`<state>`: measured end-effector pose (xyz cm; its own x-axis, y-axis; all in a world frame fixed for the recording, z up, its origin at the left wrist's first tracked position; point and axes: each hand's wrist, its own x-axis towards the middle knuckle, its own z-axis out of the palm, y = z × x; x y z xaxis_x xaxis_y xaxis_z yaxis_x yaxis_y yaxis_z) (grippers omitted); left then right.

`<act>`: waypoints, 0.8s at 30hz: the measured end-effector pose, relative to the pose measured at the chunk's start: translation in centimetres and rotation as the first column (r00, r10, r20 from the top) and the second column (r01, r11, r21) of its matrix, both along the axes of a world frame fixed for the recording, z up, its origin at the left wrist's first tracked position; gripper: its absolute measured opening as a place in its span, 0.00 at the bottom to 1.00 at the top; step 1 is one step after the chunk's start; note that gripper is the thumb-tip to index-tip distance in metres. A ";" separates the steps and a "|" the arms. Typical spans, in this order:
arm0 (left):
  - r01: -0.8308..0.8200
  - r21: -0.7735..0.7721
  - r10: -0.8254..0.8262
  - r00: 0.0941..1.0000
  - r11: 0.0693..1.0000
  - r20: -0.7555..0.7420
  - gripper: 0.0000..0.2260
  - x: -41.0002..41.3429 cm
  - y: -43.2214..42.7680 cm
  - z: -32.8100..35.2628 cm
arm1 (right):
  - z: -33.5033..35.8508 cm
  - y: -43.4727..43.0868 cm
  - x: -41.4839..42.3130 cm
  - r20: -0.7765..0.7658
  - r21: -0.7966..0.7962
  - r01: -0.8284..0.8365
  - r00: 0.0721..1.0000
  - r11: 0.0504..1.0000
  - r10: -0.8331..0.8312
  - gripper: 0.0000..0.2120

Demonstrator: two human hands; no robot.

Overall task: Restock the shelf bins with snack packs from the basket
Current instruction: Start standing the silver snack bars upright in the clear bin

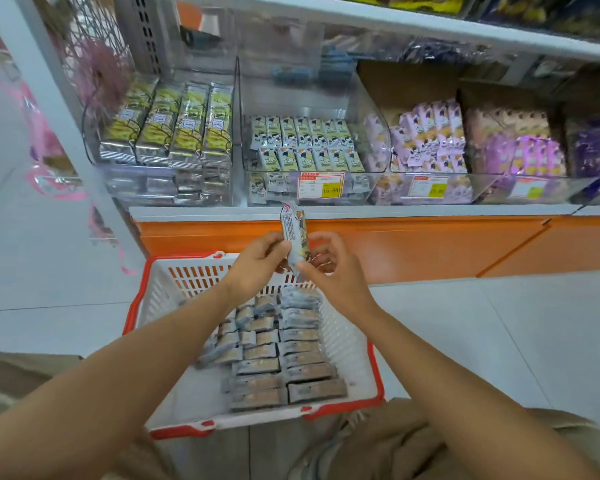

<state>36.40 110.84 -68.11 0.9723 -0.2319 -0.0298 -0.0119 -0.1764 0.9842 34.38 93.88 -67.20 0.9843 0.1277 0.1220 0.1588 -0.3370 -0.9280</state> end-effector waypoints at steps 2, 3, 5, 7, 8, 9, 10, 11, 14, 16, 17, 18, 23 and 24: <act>-0.055 0.180 0.023 0.984 0.982 0.175 0.09 0.4 0.6 0.8 | 1.3 0.0 0.2 0.044 0.005 0.003 0.999 1.000 -0.004 0.17; -0.147 0.311 0.038 0.943 0.939 0.330 0.10 0.6 1.2 1.2 | 2.1 0.1 0.5 0.064 0.020 0.006 0.998 1.000 -0.008 0.16; -0.417 0.481 0.032 0.779 0.771 0.626 0.14 1.2 2.6 1.9 | 3.9 0.3 1.3 0.108 0.046 0.011 0.994 0.999 -0.016 0.15; -0.603 0.511 0.015 0.655 0.613 0.755 0.18 1.7 3.9 2.7 | 5.7 0.7 2.7 0.149 0.042 0.022 0.988 0.999 -0.028 0.14; -0.636 0.544 -0.005 0.647 0.547 0.762 0.21 2.1 4.5 2.7 | 6.6 1.0 3.6 0.171 0.022 0.030 0.985 0.999 -0.033 0.14; -0.644 0.594 -0.030 0.665 0.482 0.746 0.25 2.5 5.2 2.7 | 7.4 1.4 4.7 0.193 -0.008 0.040 0.981 0.999 -0.038 0.13; -0.640 0.642 -0.058 0.688 0.422 0.723 0.28 2.8 5.9 2.4 | 8.1 1.9 5.8 0.213 -0.045 0.048 0.976 0.998 -0.038 0.13; -0.628 0.683 -0.082 0.711 0.373 0.698 0.32 3.1 6.6 2.1 | 8.7 2.5 6.9 0.225 -0.084 0.053 0.974 0.995 -0.033 0.13; -0.600 0.740 -0.139 0.740 0.304 0.658 0.39 3.6 7.9 1.4 | 9.3 4.5 10.0 0.208 -0.215 0.056 0.978 0.975 -0.011 0.12; -0.617 0.723 -0.151 0.719 0.309 0.678 0.39 3.8 7.8 1.1 | 9.2 5.9 11.6 0.189 -0.292 0.067 0.982 0.954 -0.011 0.12; -0.629 0.709 -0.148 0.705 0.320 0.693 0.39 3.9 7.8 0.9 | 9.2 6.5 12.4 0.175 -0.319 0.076 0.984 0.945 -0.021 0.11; -0.641 0.694 -0.146 0.692 0.327 0.707 0.39 4.0 7.7 0.7 | 9.2 7.1 13.1 0.157 -0.344 0.086 0.987 0.935 -0.034 0.09; -0.660 0.657 -0.148 0.655 0.365 0.741 0.36 4.6 7.9 0.1 | 9.6 9.0 15.8 0.046 -0.492 0.070 0.997 0.868 -0.055 0.04; -0.661 0.653 -0.152 0.650 0.369 0.744 0.36 4.7 7.9 0.0 | 9.6 9.3 16.1 0.028 -0.518 0.058 0.998 0.853 -0.051 0.04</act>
